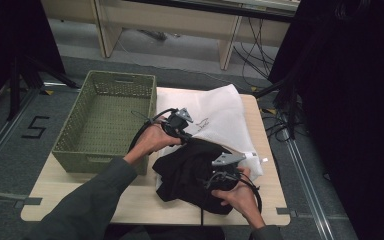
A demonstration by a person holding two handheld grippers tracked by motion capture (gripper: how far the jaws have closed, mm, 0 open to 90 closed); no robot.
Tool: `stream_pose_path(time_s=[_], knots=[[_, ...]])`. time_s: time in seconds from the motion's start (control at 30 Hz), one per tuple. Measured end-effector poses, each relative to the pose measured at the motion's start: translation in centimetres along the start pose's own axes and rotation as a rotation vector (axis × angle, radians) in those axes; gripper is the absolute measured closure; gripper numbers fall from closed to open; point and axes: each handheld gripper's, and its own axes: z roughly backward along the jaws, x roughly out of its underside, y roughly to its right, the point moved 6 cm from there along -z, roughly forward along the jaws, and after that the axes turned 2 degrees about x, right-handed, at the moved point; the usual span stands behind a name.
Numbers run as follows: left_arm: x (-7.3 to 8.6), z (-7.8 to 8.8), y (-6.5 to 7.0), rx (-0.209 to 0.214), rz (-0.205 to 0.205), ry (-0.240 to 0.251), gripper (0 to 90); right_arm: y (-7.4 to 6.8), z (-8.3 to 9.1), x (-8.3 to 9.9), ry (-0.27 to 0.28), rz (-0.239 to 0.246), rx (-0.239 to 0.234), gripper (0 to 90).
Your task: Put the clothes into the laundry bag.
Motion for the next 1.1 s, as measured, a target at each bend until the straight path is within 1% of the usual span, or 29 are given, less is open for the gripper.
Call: stream_pose_path(time_s=[0.03, 0.07, 0.1, 0.13, 0.17, 0.2, 0.23, 0.27, 0.3, 0.33, 0.37, 0.4, 0.43, 0.47, 0.5, 0.53, 0.57, 0.63, 0.77, 0.8, 0.83, 0.87, 0.9, 0.93, 0.97, 1.0, 1.03, 1.07, 1.1], knots=[[0.0, -0.1, 0.1, 0.002, 0.002, 0.001, 85.0, -0.5, -0.7, 0.2, -0.026, -0.007, -0.016, 29.5], [0.0, 0.0, 0.0, 0.005, -0.012, -0.006, 85.0, -0.5, -1.8, 0.3, -0.057, 0.018, -0.02, 29.9], [0.0, -0.1, 0.1, 0.005, -0.003, -0.001, 85.1, -0.5, -2.5, 0.4, -0.069, 0.03, -0.011, 33.4], [0.1, -0.1, 0.2, 0.004, 0.001, -0.008, 85.1, -0.4, -3.1, 0.5, -0.092, 0.057, 0.001, 43.4], [0.1, -0.2, 0.3, 0.005, -0.002, -0.011, 85.2, -0.2, -3.5, 0.5, -0.098, 0.063, 0.014, 50.9], [0.1, -0.1, 0.3, 0.004, -0.008, -0.014, 85.2, 0.1, -3.8, 0.3, -0.086, 0.046, 0.018, 65.3], [0.2, -0.1, 0.3, 0.006, -0.007, -0.015, 85.2, 0.5, -3.6, 0.0, -0.086, 0.063, 0.019, 76.1], [0.2, -0.1, 0.3, 0.007, -0.004, -0.015, 85.3, 0.8, -3.9, -0.3, -0.066, 0.046, 0.016, 79.0], [0.3, -0.1, 0.3, 0.007, -0.009, -0.018, 85.3, 1.0, -3.8, -0.5, -0.083, 0.054, 0.008, 80.7], [0.3, 0.0, 0.3, 0.007, -0.004, -0.02, 85.3, 1.2, -4.2, -0.9, -0.024, 0.065, 0.044, 81.8], [0.3, 0.1, 0.4, 0.007, -0.005, -0.017, 85.3, 1.4, -3.7, -1.3, -0.035, 0.075, 0.063, 82.2], [0.4, 0.3, 0.3, 0.006, -0.018, -0.022, 85.4, 1.6, -3.7, -1.7, -0.008, 0.066, 0.081, 82.4], [0.4, 0.5, 0.3, 0.005, -0.016, -0.016, 85.4, 2.1, -3.2, -2.3, -0.014, 0.049, 0.095, 82.5], [0.3, 0.6, 0.3, 0.006, -0.013, -0.01, 85.4, 2.6, -3.3, -2.9, 0.015, 0.037, 0.121, 82.6], [0.3, 0.8, 0.3, 0.004, -0.007, -0.01, 85.4, 3.0, -3.2, -3.2, 0.012, 0.026, 0.139, 82.6], [0.3, 1.0, 0.3, 0.003, -0.008, -0.013, 85.4, 3.8, -3.4, -3.8, 0.028, 0.012, 0.171, 82.7], [0.3, 1.1, 0.4, 0.004, -0.007, -0.012, 85.4, 4.3, -3.5, -4.2, 0.027, 0.008, 0.185, 82.7], [0.3, 1.4, 0.3, 0.003, -0.006, -0.009, 85.4, 5.3, -4.1, -4.9, 0.035, -0.012, 0.237, 82.6], [0.3, 1.5, 0.2, 0.003, 0.003, -0.002, 85.4, 7.2, -5.2, -5.4, 0.046, 0.004, 0.348, 81.0], [0.4, 1.5, 0.1, -0.001, 0.002, -0.006, 85.4, 7.3, -5.4, -5.3, 0.044, 0.011, 0.355, 79.6], [0.5, 1.4, 0.0, -0.002, 0.001, -0.011, 85.3, 7.1, -5.5, -5.1, 0.024, 0.003, 0.334, 76.5], [0.5, 1.4, 0.0, 0.001, 0.005, -0.013, 85.3, 6.7, -5.4, -4.9, 0.001, -0.03, 0.308, 71.8], [0.5, 1.3, 0.0, 0.002, 0.006, -0.014, 85.3, 6.5, -5.2, -4.9, 0.006, -0.037, 0.288, 65.7], [0.5, 1.2, -0.1, 0.001, 0.02, -0.001, 85.2, 6.3, -4.8, -4.9, 0.021, -0.022, 0.27, 61.1], [0.5, 1.2, -0.1, 0.003, 0.02, -0.004, 85.1, 5.7, -4.1, -4.6, 0.011, -0.046, 0.242, 55.2], [0.5, 1.1, -0.2, 0.001, 0.029, 0.002, 85.1, 5.3, -3.6, -4.5, 0.007, -0.054, 0.219, 51.6], [0.5, 1.1, -0.3, 0.001, 0.026, -0.003, 85.0, 4.7, -2.6, -4.4, 0.004, -0.08, 0.184, 48.9], [0.5, 1.0, -0.3, 0.002, 0.021, -0.007, 85.0, 4.1, -1.8, -4.3, 0.024, -0.098, 0.169, 45.7], [0.5, 1.0, -0.3, 0.001, 0.024, -0.006, 85.0, 3.9, -1.3, -4.3, 0.047, -0.064, 0.17, 44.1]])
